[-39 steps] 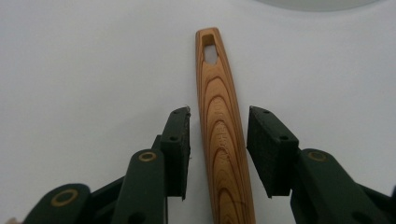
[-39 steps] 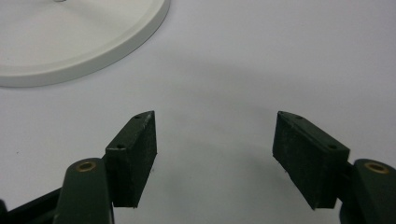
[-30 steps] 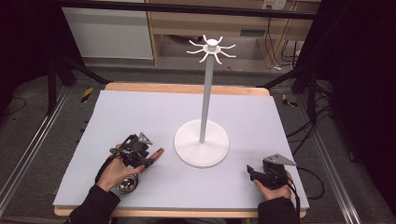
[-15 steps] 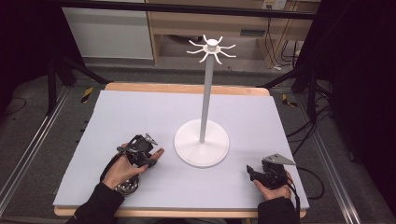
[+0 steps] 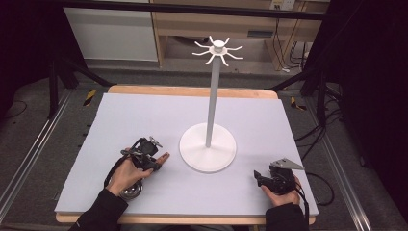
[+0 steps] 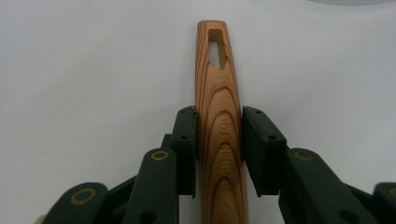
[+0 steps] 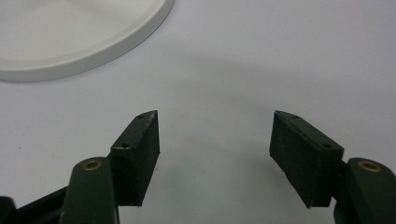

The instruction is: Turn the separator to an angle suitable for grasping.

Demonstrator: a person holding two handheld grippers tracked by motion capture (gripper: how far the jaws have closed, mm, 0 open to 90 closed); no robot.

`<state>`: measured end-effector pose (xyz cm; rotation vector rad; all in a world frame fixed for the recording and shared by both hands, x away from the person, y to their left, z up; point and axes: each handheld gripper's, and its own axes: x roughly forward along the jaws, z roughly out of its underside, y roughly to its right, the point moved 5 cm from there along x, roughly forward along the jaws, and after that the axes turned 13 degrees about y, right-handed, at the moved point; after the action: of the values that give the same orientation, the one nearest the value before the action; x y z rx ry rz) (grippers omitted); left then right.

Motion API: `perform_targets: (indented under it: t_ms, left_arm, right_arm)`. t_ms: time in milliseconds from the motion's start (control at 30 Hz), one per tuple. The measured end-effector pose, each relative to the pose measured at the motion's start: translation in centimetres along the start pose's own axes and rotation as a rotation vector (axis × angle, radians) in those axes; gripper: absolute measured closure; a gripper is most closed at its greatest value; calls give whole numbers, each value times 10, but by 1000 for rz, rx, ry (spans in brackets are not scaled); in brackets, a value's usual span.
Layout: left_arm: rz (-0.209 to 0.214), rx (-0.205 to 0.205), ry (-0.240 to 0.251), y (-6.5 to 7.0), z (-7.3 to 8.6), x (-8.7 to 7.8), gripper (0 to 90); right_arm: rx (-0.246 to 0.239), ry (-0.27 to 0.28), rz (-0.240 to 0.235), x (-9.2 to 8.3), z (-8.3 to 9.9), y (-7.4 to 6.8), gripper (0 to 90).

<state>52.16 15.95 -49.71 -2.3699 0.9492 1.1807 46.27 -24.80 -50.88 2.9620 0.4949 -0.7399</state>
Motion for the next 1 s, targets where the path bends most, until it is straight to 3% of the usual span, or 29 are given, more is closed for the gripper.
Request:
perform_targets:
  t_ms: [667,1000]
  left_arm:
    - [3,9,31,1,0,-9,678]
    - [2,16,139,2,-7,-39,679]
  right_arm:
    - [2,3,4,-1,0,2,337]
    - [5,5,10,-2,-1,2,337]
